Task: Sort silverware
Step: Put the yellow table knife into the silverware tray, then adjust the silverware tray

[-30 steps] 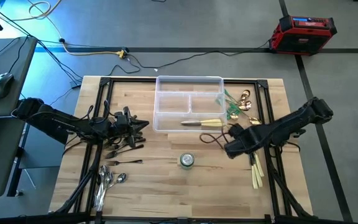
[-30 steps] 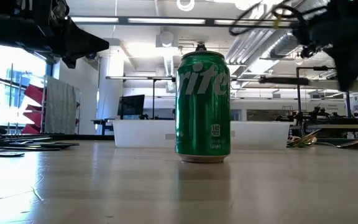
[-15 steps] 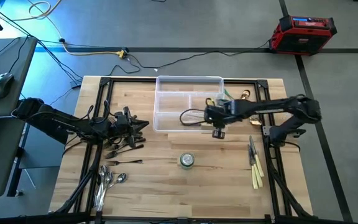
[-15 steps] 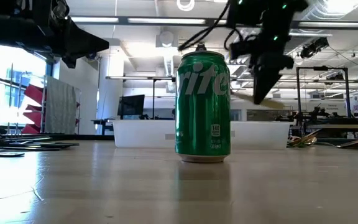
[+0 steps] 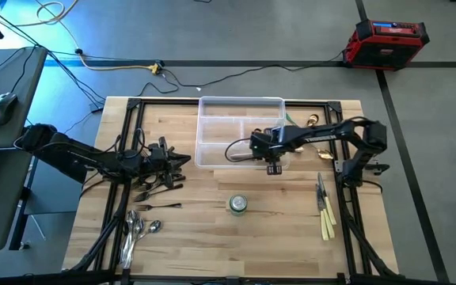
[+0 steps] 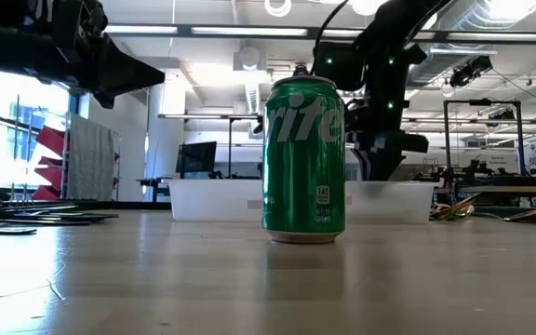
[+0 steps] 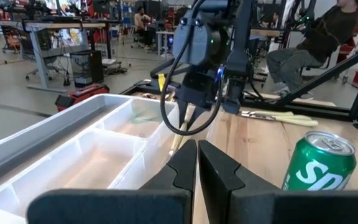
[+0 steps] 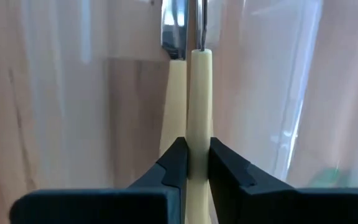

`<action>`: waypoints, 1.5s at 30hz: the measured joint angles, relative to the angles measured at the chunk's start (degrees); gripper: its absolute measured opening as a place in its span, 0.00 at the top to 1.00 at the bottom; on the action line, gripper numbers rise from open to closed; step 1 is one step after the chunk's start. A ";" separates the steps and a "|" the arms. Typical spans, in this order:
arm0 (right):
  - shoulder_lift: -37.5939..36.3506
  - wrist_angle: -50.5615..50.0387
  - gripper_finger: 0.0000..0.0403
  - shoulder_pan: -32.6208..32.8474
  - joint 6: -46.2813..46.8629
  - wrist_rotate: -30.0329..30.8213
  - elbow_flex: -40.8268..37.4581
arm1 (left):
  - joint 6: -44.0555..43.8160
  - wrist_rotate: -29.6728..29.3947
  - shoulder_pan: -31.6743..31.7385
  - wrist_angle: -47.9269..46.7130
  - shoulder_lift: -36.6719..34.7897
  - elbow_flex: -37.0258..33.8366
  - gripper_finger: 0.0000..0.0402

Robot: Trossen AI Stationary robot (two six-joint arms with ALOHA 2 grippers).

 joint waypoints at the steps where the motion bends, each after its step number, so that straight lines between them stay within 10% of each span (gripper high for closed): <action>1: 0.33 0.64 0.92 -0.19 0.02 0.00 0.00 | 0.00 0.00 0.00 0.27 0.14 0.00 1.00; 21: 1.54 -13.34 0.85 2.04 6.90 12.60 12.11 | -0.48 0.01 -0.01 0.69 0.17 0.00 1.00; 45: 5.55 -8.93 0.71 -3.12 9.20 -2.15 18.01 | -1.53 0.59 -0.09 0.63 0.17 0.00 1.00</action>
